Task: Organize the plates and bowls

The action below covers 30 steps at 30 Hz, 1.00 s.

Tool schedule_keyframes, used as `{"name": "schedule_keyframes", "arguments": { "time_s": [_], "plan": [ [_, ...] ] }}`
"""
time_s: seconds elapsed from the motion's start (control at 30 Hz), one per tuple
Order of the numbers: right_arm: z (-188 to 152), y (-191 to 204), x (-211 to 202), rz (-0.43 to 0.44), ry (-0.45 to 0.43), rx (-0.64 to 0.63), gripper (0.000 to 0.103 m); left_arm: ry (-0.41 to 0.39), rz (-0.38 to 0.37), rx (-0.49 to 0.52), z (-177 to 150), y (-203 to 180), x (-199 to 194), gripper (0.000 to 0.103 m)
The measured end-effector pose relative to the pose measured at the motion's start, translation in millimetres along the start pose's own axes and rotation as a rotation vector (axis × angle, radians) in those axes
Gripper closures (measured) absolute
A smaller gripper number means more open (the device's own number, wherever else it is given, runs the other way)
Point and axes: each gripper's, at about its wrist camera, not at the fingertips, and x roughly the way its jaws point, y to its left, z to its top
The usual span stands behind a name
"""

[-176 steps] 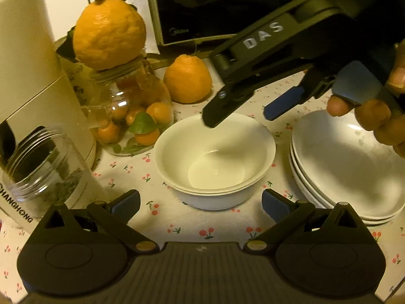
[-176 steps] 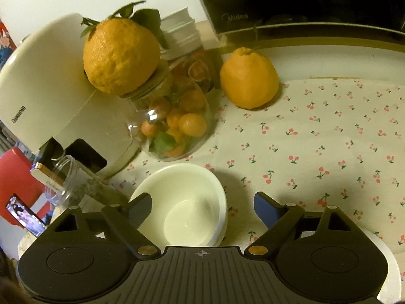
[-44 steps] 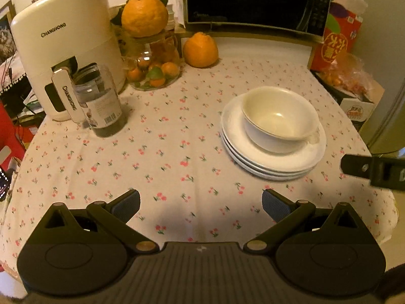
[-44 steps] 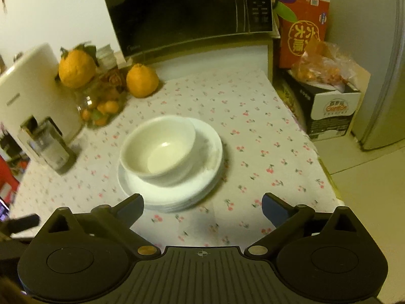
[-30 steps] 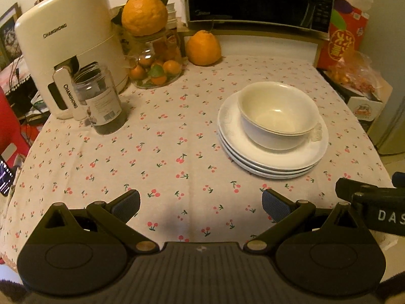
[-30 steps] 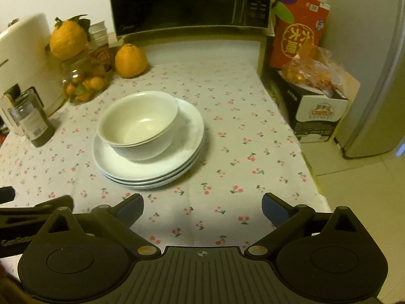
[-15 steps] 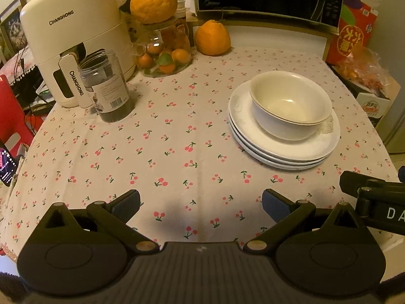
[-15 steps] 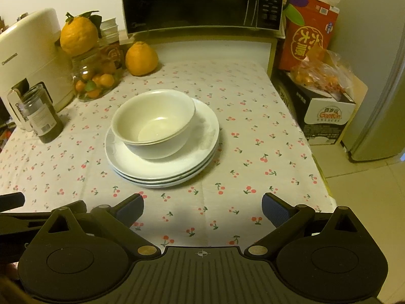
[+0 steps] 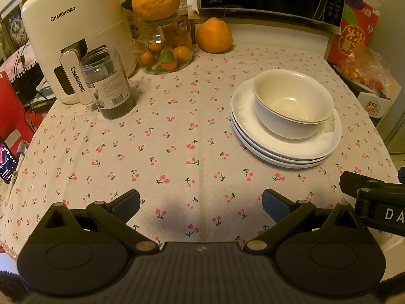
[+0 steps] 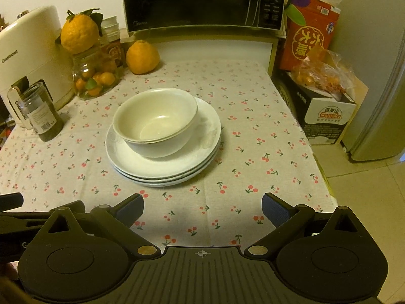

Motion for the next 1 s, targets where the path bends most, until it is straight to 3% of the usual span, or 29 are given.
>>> {"name": "schedule_keyframes", "arguments": {
  "time_s": [1.0],
  "plan": [
    [-1.4, 0.0, -2.9, -0.007, -0.004, -0.014, 0.002, 0.011, -0.006, 0.001, -3.2, 1.6, 0.5, 0.000]
  ]
}}
